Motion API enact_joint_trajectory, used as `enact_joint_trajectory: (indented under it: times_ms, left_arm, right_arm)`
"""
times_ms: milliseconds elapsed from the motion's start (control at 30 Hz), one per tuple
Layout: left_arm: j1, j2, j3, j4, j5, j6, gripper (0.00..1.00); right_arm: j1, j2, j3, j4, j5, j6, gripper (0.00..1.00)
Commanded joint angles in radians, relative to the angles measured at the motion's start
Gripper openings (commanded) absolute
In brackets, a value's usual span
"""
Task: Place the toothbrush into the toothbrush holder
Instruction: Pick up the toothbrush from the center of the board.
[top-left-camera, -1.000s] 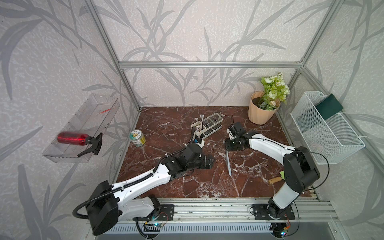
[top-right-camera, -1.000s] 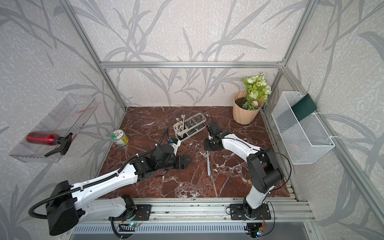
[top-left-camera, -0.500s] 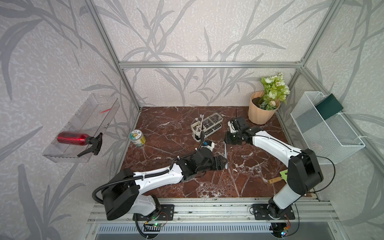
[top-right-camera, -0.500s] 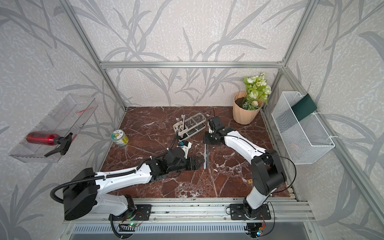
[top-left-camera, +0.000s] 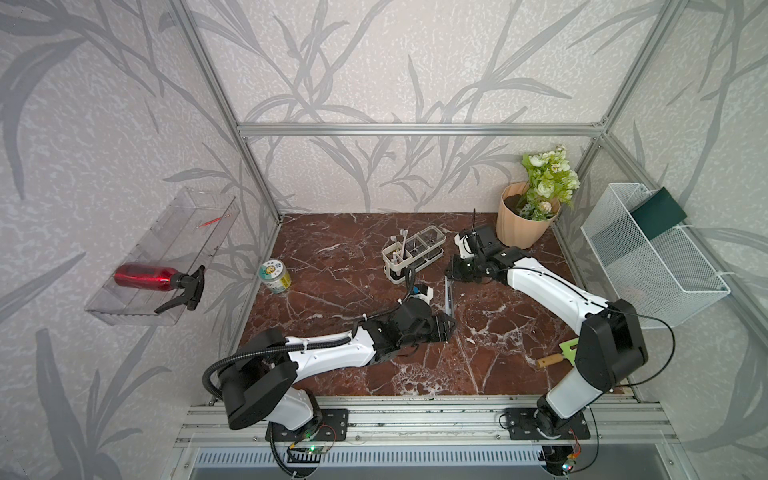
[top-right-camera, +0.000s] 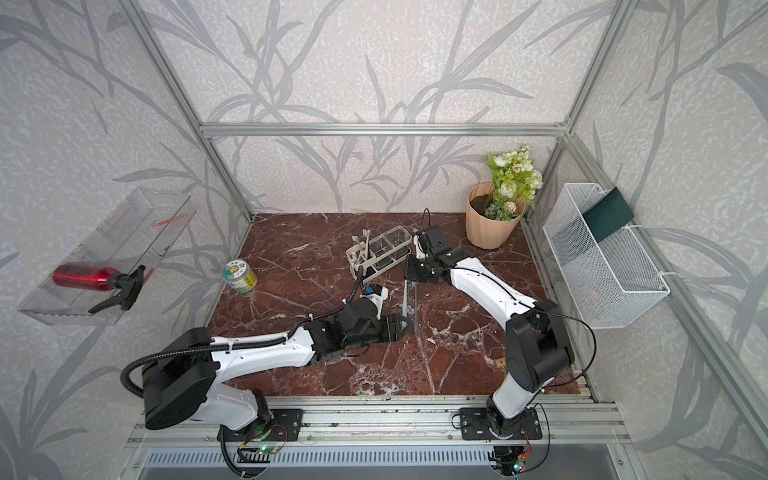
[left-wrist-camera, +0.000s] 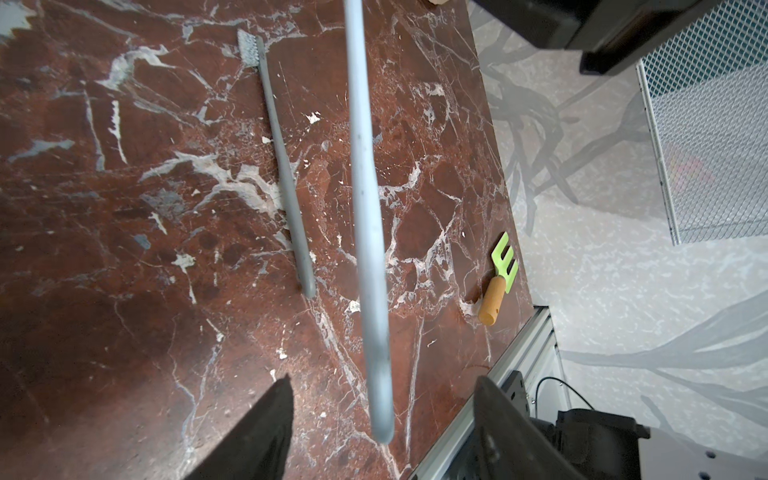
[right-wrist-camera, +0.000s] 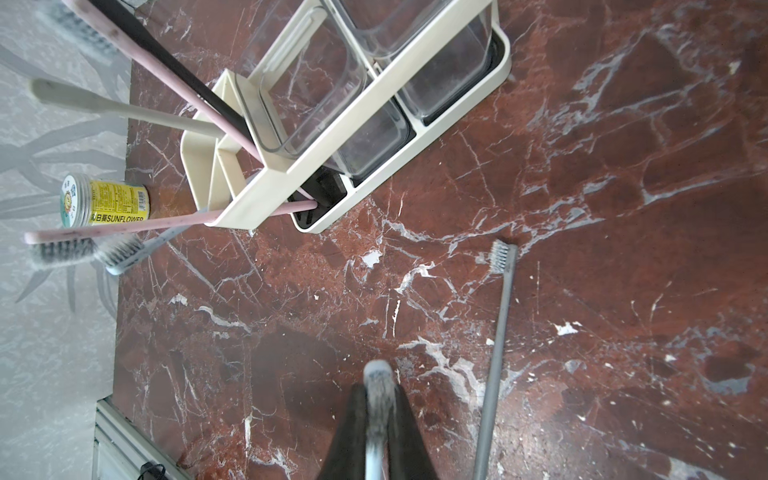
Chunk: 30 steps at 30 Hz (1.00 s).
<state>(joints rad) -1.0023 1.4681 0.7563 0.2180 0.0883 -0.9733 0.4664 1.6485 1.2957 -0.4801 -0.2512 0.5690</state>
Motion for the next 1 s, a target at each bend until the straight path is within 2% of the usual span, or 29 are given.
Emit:
enact_joint_trajectory:
  times_ms: [0,233,367,967]
  left_arm:
    - [-0.007,0.008,0.011,0.035,-0.037,-0.019,0.61]
    - [-0.007,0.019,0.018,0.049,-0.041,-0.025,0.48]
    - [-0.006,0.017,0.01,0.063,-0.05,-0.035,0.34]
    - [-0.007,-0.001,-0.018,0.069,-0.065,-0.044,0.17]
  right_arm:
    - [-0.004,-0.035,0.008,-0.005,-0.032,0.018,0.0]
    - [-0.003,-0.03,-0.003,0.014,-0.059,0.031,0.0]
    - [-0.003,-0.026,-0.01,0.028,-0.078,0.043,0.0]
    - [-0.003,-0.025,-0.03,0.044,-0.088,0.054,0.0]
